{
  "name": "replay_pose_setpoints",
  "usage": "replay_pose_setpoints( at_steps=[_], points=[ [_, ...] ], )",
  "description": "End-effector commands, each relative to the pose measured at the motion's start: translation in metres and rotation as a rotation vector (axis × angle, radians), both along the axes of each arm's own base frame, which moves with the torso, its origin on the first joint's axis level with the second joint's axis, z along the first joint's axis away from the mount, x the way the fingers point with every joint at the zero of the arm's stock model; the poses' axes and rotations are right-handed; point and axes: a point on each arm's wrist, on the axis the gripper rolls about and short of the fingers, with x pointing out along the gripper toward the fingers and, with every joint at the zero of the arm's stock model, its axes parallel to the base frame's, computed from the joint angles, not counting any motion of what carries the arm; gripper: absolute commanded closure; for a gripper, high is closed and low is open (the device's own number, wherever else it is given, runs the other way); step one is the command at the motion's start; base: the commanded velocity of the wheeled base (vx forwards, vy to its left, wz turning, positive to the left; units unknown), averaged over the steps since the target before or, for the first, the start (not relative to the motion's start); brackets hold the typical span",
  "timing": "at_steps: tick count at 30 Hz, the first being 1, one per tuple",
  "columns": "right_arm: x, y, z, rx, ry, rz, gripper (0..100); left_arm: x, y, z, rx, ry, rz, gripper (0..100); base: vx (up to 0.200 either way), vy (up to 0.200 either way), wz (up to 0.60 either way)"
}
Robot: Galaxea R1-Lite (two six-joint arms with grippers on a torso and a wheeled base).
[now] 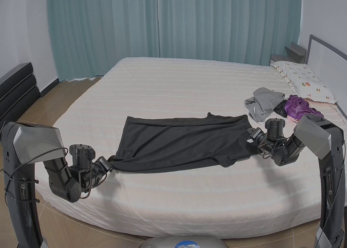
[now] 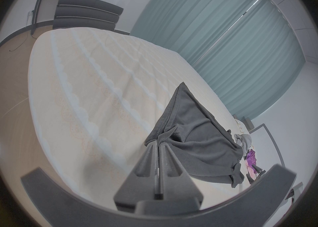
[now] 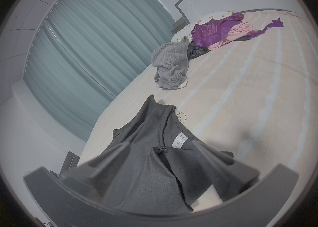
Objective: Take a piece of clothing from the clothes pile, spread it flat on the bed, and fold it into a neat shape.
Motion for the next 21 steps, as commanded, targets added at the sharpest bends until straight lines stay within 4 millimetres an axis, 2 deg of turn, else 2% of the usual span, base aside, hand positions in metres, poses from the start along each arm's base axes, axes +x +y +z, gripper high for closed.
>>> replay_pose_setpoints(
  at_steps=[1,3,5,7,11,12,21],
  points=[
    [-0.006,-0.007,0.010,0.007,-0.004,-0.005,0,0.000,-0.001,-0.003,0.001,0.009,-0.001,100,0.000,0.000,0.00],
    [-0.009,-0.008,0.014,0.007,-0.002,-0.003,0,0.000,-0.001,-0.003,0.001,0.009,-0.001,100,0.000,0.000,0.00],
    [-0.019,-0.006,0.025,0.018,0.002,0.025,0,0.000,-0.001,-0.004,0.001,0.010,-0.001,100,0.000,0.000,0.00],
    [-0.030,-0.003,0.028,0.031,0.032,0.066,0,0.000,-0.001,-0.004,0.002,0.012,-0.001,100,0.000,0.000,0.00],
    [-0.043,0.005,0.020,0.036,0.089,0.110,0,0.000,-0.001,-0.004,0.002,0.012,-0.001,100,0.000,0.000,0.00],
    [-0.047,0.006,0.013,0.034,0.129,0.116,0,0.000,-0.001,-0.004,0.002,0.012,-0.001,100,0.000,0.000,0.00],
    [-0.046,0.019,-0.011,0.029,0.220,0.147,0,0.000,0.000,-0.004,0.003,0.010,0.001,100,0.000,0.000,0.00]
  ],
)
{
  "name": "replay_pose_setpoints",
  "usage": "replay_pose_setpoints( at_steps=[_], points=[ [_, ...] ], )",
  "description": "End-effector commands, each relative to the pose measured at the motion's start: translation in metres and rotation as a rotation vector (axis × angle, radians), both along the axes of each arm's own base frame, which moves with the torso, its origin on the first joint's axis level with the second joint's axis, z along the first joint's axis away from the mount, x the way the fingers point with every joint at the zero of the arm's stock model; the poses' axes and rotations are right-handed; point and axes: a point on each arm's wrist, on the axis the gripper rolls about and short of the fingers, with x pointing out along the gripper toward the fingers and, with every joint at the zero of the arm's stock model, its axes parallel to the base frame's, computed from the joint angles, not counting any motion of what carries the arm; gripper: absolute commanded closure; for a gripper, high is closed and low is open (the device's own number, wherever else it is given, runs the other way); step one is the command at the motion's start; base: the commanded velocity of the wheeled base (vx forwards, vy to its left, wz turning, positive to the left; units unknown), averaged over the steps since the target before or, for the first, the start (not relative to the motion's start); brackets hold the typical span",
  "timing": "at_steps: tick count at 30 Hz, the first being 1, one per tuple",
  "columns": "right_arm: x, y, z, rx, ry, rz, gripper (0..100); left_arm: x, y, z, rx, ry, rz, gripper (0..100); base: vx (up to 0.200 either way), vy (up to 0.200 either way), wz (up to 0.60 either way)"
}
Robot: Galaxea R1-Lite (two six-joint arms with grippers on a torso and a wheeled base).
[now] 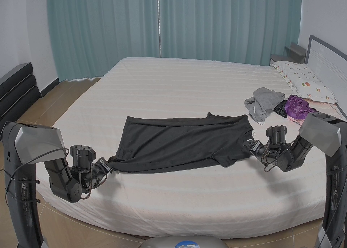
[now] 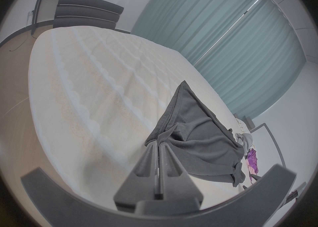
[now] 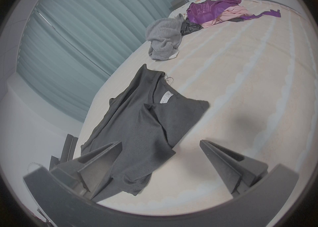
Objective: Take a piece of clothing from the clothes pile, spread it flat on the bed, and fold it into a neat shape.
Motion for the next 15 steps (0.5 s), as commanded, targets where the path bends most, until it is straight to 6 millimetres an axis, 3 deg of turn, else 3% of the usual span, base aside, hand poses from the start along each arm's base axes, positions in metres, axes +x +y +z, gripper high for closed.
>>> replay_pose_setpoints(
  at_steps=[1,6,7,15],
  points=[
    [0.002,0.010,-0.012,-0.003,0.017,0.023,0,0.001,0.001,0.000,0.001,-0.002,0.003,100,0.000,0.000,0.00],
    [0.008,0.015,-0.018,-0.006,0.029,0.031,0,0.003,0.003,-0.001,0.000,-0.005,0.009,100,0.000,0.000,0.00],
    [0.009,0.015,-0.018,-0.005,0.029,0.030,100,0.003,0.003,-0.002,0.001,-0.002,0.009,100,0.000,0.000,0.00],
    [0.006,0.011,-0.007,-0.007,0.015,0.011,100,0.003,0.003,-0.004,0.003,0.003,0.009,100,0.000,0.000,0.00]
  ],
)
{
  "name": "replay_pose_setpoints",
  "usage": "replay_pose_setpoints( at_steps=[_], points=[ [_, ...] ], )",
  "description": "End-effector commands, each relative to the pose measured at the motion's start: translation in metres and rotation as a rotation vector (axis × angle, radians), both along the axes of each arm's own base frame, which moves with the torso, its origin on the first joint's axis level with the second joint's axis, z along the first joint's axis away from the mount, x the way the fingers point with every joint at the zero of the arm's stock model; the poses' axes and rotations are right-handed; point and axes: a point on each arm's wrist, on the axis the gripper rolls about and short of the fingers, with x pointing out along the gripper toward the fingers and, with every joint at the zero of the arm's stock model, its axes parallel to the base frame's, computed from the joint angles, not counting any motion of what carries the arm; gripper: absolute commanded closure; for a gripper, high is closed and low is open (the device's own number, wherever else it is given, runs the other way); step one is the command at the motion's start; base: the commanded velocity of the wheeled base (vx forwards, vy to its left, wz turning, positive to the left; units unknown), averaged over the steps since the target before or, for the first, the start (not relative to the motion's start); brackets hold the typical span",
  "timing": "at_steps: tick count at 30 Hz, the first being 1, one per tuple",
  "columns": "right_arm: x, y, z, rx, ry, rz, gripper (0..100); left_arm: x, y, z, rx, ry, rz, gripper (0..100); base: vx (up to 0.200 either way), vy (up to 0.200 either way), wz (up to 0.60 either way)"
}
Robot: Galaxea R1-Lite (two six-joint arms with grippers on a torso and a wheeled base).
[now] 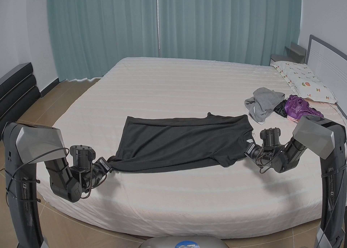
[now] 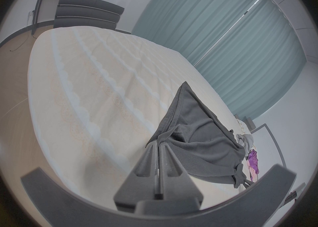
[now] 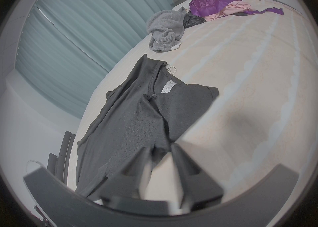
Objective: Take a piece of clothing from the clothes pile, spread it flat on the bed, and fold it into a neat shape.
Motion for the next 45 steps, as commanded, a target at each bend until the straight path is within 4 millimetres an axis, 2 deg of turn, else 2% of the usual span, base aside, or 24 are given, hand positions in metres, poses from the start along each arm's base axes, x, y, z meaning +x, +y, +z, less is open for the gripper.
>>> replay_pose_setpoints(
  at_steps=[1,10,13,15,17,20,22,24,25,26,28,34,35,45],
  points=[
    [-0.004,-0.003,0.009,0.002,-0.006,-0.007,100,0.000,0.000,-0.002,0.000,0.004,0.001,100,0.000,0.000,0.00],
    [-0.028,-0.012,0.031,0.021,0.004,-0.020,100,-0.002,0.000,-0.002,0.005,0.010,-0.001,100,0.000,0.000,0.00],
    [-0.043,-0.021,0.048,0.042,0.006,-0.029,100,-0.004,0.000,-0.001,0.006,0.011,-0.004,100,0.000,0.000,0.00],
    [-0.047,-0.022,0.052,0.047,0.008,-0.026,100,-0.005,0.000,0.000,0.006,0.013,-0.005,100,0.000,0.000,0.00],
    [-0.061,-0.028,0.058,0.057,0.026,-0.024,100,-0.007,-0.001,0.000,0.011,0.019,-0.009,100,0.000,0.000,0.00],
    [-0.070,-0.031,0.059,0.061,0.051,-0.022,100,-0.011,-0.001,0.002,0.029,0.022,-0.023,100,0.000,0.000,0.00],
    [-0.084,-0.035,0.060,0.069,0.094,-0.015,100,-0.020,0.000,0.004,0.068,0.037,-0.050,100,0.000,0.000,0.00],
    [-0.085,-0.035,0.061,0.070,0.096,-0.014,100,-0.020,0.000,0.005,0.071,0.037,-0.051,100,0.000,0.000,0.00],
    [-0.098,-0.036,0.061,0.085,0.131,0.005,100,-0.027,0.001,0.008,0.104,0.042,-0.076,100,0.000,0.000,0.00],
    [-0.103,-0.036,0.060,0.087,0.145,0.014,100,-0.027,0.001,0.010,0.112,0.038,-0.081,100,0.000,0.000,0.00],
    [-0.113,-0.036,0.053,0.066,0.184,0.039,100,-0.031,0.001,0.014,0.128,0.038,-0.092,100,0.000,0.000,0.00],
    [-0.123,-0.034,0.038,0.048,0.249,0.063,100,-0.047,0.004,0.015,0.209,0.074,-0.147,100,0.000,0.000,0.00],
    [-0.123,-0.033,0.035,0.046,0.259,0.067,0,-0.049,0.004,0.016,0.223,0.076,-0.156,100,0.000,0.000,0.00],
    [-0.138,-0.020,0.021,-0.001,0.313,0.156,0,-0.053,0.002,0.015,0.235,0.087,-0.175,100,0.000,0.000,0.00]
  ],
)
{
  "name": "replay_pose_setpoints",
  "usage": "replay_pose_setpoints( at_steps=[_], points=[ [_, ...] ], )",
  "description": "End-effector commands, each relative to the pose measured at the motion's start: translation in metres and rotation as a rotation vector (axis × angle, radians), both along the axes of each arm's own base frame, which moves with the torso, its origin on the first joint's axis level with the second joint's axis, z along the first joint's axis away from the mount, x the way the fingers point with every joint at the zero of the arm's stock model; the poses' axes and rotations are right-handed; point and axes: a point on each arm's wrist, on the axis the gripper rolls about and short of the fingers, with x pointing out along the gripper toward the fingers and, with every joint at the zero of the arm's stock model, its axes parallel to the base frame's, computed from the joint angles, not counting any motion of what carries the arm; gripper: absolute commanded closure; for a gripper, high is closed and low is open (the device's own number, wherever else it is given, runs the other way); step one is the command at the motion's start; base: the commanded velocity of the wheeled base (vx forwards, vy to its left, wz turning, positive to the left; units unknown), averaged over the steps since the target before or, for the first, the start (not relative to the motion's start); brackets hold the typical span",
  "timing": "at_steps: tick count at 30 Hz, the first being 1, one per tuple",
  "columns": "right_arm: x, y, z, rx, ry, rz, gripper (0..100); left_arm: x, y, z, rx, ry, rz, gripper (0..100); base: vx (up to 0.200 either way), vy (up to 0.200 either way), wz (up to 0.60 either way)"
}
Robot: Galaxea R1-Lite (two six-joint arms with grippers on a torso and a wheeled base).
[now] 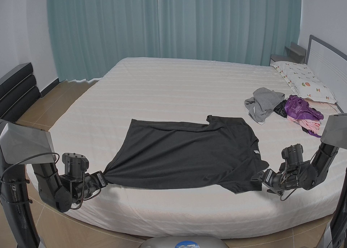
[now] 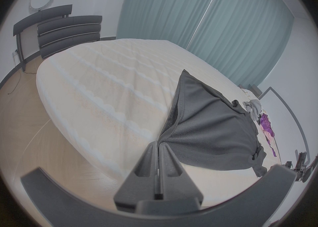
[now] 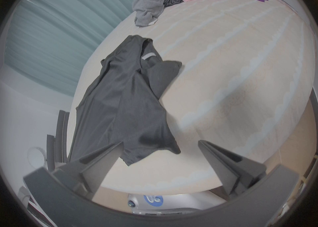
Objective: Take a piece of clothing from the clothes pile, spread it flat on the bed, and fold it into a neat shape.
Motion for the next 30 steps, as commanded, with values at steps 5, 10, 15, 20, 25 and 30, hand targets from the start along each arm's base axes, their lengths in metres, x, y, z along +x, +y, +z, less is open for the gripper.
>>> replay_pose_setpoints(
  at_steps=[5,10,15,20,25,30],
  points=[
    [-0.001,0.010,-0.018,-0.050,-0.038,0.093,0,-0.001,0.000,0.001,0.000,-0.002,-0.001,100,0.000,0.000,0.00],
    [0.013,0.015,-0.027,-0.066,-0.111,0.095,100,0.000,0.000,0.000,0.000,-0.002,-0.001,100,0.000,0.000,0.00],
    [0.011,0.011,-0.023,-0.075,-0.116,0.085,100,-0.001,0.000,0.001,0.001,0.001,-0.002,100,0.000,0.000,0.00],
    [-0.002,-0.005,-0.001,-0.074,-0.124,0.049,100,-0.004,0.002,0.000,0.034,0.011,-0.019,100,0.000,0.000,0.00],
    [-0.036,-0.021,0.017,-0.051,-0.038,0.084,100,-0.014,0.005,-0.003,0.098,0.047,-0.060,100,0.000,0.000,0.00],
    [-0.067,-0.015,0.014,-0.024,0.052,0.174,100,-0.026,0.007,-0.006,0.163,0.086,-0.112,100,0.000,0.000,0.00]
  ],
)
